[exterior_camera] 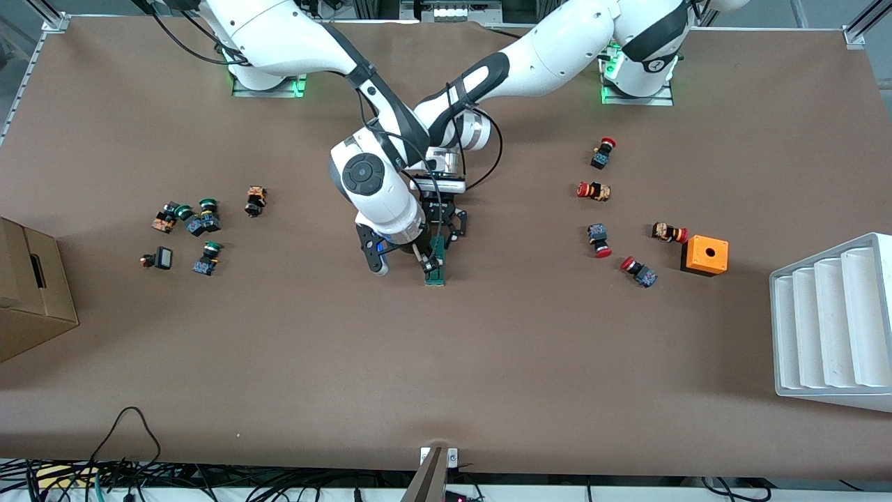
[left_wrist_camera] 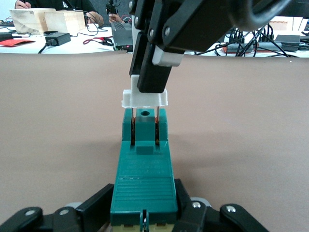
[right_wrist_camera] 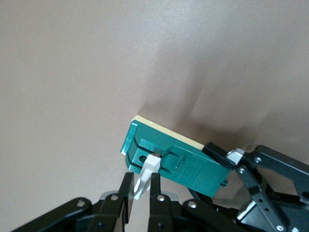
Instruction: Close load switch with both arms
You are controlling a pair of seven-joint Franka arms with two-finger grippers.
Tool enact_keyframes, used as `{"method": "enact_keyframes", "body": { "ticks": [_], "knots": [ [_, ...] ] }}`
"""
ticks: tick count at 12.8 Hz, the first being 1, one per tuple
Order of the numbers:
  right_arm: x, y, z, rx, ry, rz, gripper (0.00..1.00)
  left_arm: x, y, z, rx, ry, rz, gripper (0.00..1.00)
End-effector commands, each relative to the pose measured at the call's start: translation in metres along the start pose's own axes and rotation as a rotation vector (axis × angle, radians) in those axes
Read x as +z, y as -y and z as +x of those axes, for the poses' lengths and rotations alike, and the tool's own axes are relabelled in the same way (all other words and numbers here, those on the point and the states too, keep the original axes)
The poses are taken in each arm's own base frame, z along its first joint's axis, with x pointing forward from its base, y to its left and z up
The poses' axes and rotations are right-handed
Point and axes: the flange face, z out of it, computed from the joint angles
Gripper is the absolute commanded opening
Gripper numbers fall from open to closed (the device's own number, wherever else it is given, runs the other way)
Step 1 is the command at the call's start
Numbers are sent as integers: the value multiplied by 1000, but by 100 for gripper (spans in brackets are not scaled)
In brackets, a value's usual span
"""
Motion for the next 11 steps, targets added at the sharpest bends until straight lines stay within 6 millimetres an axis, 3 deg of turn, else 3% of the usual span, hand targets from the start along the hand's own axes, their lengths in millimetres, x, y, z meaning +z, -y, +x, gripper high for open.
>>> {"method": "enact_keyframes", "body": {
  "ticks": [1,5,11],
  "knots": [
    [10,15,5,9,8,28,18,11,-12,-3,-7,24,-51,29],
    [12,16,6,10,9,30,25,11,-12,-2,-7,23,-51,29],
    [16,17,14,9,4,28,23,12,-12,-2,-9,23,-50,29]
  ]
}}
